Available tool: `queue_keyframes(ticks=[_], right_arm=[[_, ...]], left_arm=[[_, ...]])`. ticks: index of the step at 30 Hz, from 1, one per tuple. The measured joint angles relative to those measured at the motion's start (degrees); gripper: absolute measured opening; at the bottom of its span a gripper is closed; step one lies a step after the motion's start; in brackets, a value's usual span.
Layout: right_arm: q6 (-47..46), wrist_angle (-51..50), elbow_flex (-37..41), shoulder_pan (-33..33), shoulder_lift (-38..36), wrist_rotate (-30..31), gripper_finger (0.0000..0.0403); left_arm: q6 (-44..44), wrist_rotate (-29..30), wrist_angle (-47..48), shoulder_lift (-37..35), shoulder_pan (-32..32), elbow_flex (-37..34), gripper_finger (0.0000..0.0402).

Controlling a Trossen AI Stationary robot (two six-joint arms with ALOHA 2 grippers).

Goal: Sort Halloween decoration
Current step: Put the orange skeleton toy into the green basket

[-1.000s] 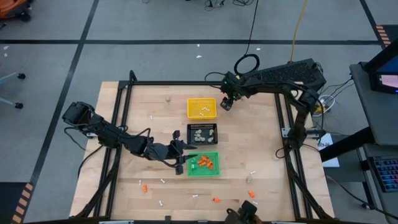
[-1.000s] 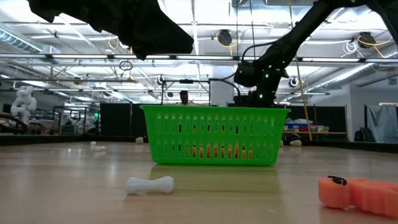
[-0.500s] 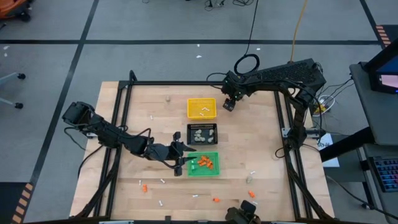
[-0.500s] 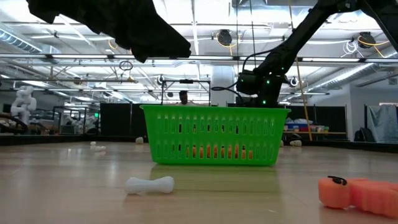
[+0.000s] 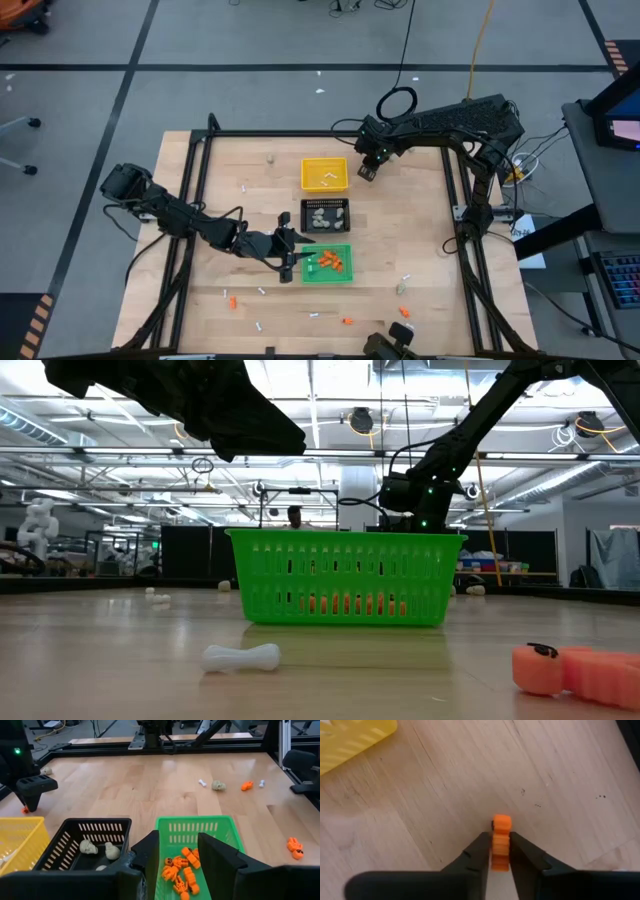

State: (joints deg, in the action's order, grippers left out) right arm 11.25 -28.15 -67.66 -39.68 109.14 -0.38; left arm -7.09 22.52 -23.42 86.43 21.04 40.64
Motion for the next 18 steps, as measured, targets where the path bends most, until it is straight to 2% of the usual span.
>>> queue_keyframes(ticks=[7, 18], right_arm=[[0.0, -1.1, 0.0, 0.0, 0.0, 0.1, 0.0012], [-1.0, -6.2, 0.4, 0.4, -5.4, 0.5, 0.0016]], left_arm=[[0.0, 0.0, 0.0, 0.0, 0.0, 0.0, 0.0134], [0.0, 0.0, 0.0, 0.0, 0.0, 0.0, 0.0134]])
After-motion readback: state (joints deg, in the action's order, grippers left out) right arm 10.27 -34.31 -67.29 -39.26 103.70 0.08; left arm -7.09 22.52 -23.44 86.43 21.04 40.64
